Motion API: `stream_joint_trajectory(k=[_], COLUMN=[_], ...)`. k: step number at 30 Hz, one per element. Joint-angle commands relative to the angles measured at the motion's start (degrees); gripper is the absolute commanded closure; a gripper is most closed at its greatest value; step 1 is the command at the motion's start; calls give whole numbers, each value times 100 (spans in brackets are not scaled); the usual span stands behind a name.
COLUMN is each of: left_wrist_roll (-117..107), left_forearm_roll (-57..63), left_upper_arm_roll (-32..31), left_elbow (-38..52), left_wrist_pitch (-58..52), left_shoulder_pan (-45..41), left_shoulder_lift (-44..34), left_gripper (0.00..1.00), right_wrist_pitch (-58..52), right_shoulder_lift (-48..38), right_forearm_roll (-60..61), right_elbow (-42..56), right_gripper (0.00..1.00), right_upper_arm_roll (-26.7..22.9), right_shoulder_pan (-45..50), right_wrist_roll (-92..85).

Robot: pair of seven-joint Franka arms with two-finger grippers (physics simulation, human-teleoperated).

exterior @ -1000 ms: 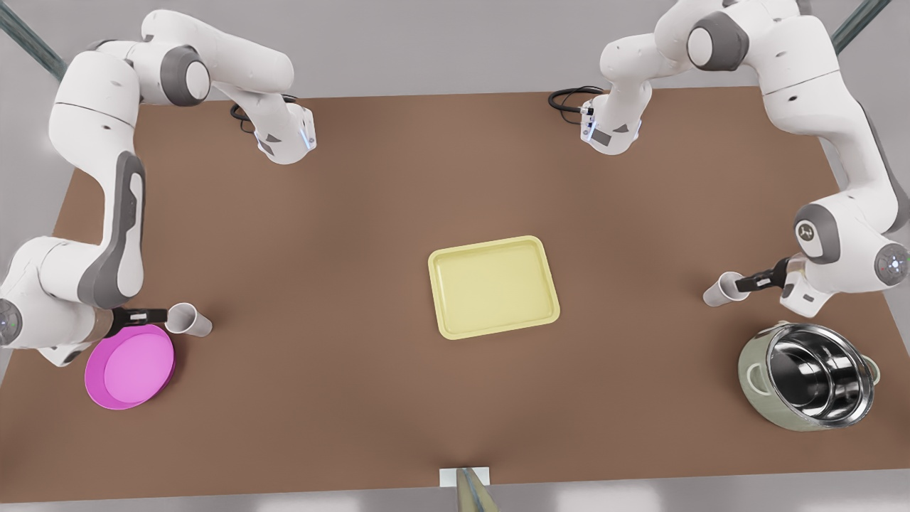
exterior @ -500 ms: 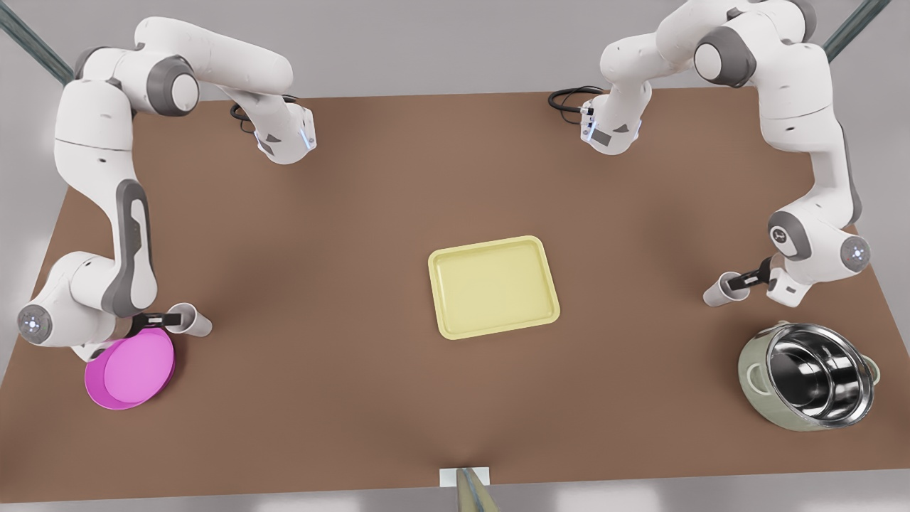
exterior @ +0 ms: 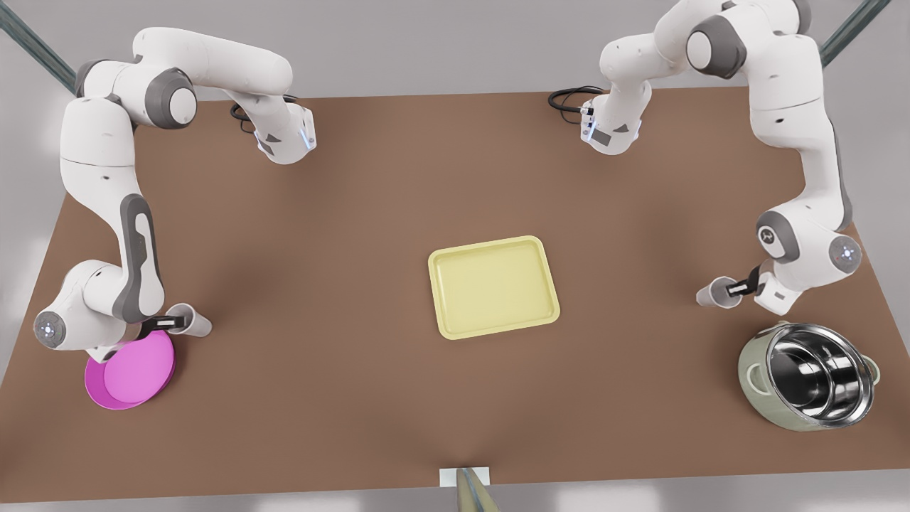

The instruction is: Use both arms to respectively pick up the white IKEA cups from the middle-left and middle-right positions, then place the white IKEA cups onto the middle-middle tray, ensuring that the cups remain upright and do not tip over

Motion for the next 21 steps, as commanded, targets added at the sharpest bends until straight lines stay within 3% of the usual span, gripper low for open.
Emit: stream_joint_trajectory(k=[1, 4, 7, 10, 13, 21], left_wrist_roll=[152, -1455, -3422, -5253, -5482, -5464], left_forearm_roll=[-41, -50, -32, 469, 478, 565], left_upper_arm_roll=[-80, -527, -2011, -3287, -3675, -3745], left_elbow=[12, 337, 425, 408, 320, 153], left_wrist_pitch=[16, -45, -449, -467, 77, 1080], left_shoulder_pan=[-29, -784, -776, -820, -943, -1110], left_shoulder_lift=[-25, 45, -113, -104, 89, 669], left_gripper=[79, 79, 79, 79, 79, 79], right_wrist_pitch=[-38, -223, -583, -750, -294, 1710], right_shoulder_lift=[-13, -57, -233, -523, -383, -224], right_forearm_roll=[-46, -72, -28, -2, 42, 174], right_elbow=[16, 78, 113, 122, 245, 403], right_gripper=[79, 79, 79, 79, 79, 79], right_upper_arm_roll=[17, 43, 192, 1387, 1572, 1581], right_shoulder_pan=[29, 143, 327, 468, 1110, 3123], right_wrist_roll=[-301, -274, -222, 559, 1457, 4576])
